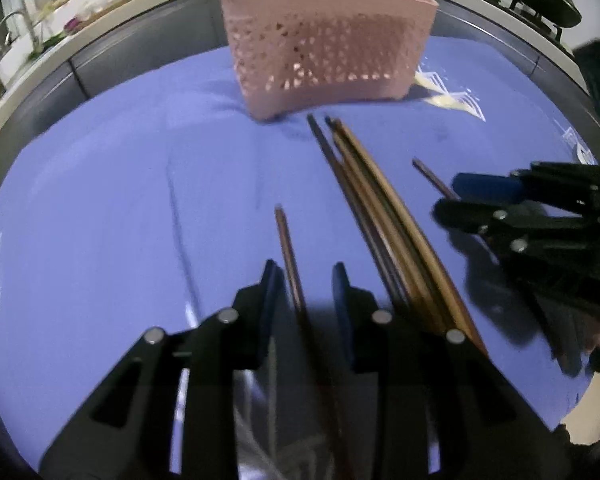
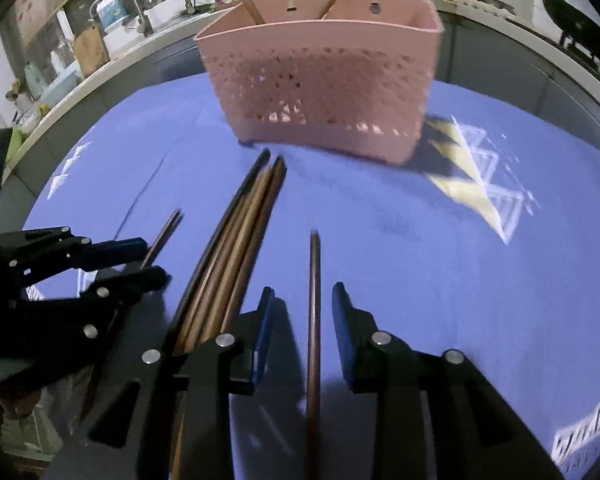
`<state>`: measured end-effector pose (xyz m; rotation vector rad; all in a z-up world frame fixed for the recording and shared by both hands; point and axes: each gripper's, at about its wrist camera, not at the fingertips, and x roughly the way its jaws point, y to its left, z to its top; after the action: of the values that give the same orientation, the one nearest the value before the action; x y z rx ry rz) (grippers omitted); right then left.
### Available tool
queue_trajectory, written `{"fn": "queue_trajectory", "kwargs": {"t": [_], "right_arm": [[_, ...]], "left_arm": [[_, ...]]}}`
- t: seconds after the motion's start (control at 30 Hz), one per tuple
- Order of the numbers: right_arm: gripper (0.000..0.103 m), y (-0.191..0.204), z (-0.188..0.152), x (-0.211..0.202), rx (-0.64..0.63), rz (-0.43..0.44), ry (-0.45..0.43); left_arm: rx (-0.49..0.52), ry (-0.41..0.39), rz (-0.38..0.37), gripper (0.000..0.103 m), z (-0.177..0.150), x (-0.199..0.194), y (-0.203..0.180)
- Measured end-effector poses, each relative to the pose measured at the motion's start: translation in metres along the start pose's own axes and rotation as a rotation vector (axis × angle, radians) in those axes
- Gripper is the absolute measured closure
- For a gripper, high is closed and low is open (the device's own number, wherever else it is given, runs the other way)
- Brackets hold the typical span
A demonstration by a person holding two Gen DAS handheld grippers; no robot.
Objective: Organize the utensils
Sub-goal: 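Close the left tool on a chopstick while the right tool grasps another, then lift both chopsticks upright and carry them over the pink basket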
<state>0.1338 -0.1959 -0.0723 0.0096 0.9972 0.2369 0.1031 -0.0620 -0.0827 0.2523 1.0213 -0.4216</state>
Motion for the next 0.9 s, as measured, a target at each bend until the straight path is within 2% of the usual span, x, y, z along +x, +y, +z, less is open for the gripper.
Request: {"fn": "queue_trajectory", "kwargs": {"t": [0.03,0.07,0.1,0.2,0.27,0.3,0.37,0.4,0.47,0.5,0.53,0.6,0.7,0.9], "right_arm": [[0.077,0.0,0.005,0.002,-0.006,0.002,0.002],[0.095,0.0,0.009,0.004,-0.015,-0.001,0.004],[0.098,-0.001,0.01,0.006,-0.022,-0.012,0.002],[0.098,-0.011,0.012,0.003,0.037,0.033,0.016],[0.098,-0.014,0.013,-0.015,0.054,0.061,-0.05],[0.098,-0.014,0.015,-0.033,0.062,0.072,-0.109],[0.098,-0.015,0.017,-0.063,0.072,0.093,-0.209],[0.098,-0.014,0.017,-0.089,0.075,0.111,-0.293],[0.098,-0.01,0.015,-0.122,0.065,0.122,-0.405],[0.098,-0.007,0.013,-0.133,0.058,0.119,-0.441],[0.098,-0.003,0.008,-0.151,0.045,0.103,-0.504],[0.098,0.001,0.009,-0.164,0.037,0.091,-0.554],[0.098,0.004,0.001,-0.178,0.032,0.076,-0.607],[0.098,0.004,0.002,-0.177,0.024,0.058,-0.614]], "left_arm": [[0.004,-0.006,-0.005,0.084,0.004,0.002,0.0],[0.008,-0.013,-0.014,0.097,0.007,0.004,0.0],[0.002,-0.014,-0.026,0.097,0.007,0.004,0.001],[-0.012,-0.019,-0.027,0.097,0.01,0.0,0.004],[-0.02,-0.072,-0.037,0.097,0.013,-0.02,0.005],[-0.026,-0.103,-0.046,0.098,0.015,-0.032,0.007],[-0.04,-0.213,-0.079,0.098,0.019,-0.074,0.01],[-0.042,-0.254,-0.087,0.098,0.019,-0.091,0.011],[-0.04,-0.368,-0.103,0.098,0.017,-0.133,0.012],[-0.039,-0.416,-0.104,0.098,0.013,-0.153,0.013],[-0.037,-0.441,-0.098,0.098,0.01,-0.164,0.013],[-0.034,-0.49,-0.08,0.098,0.001,-0.184,0.012],[-0.032,-0.517,-0.072,0.098,-0.009,-0.194,0.01],[-0.022,-0.515,-0.063,0.098,-0.015,-0.196,0.014]]}}
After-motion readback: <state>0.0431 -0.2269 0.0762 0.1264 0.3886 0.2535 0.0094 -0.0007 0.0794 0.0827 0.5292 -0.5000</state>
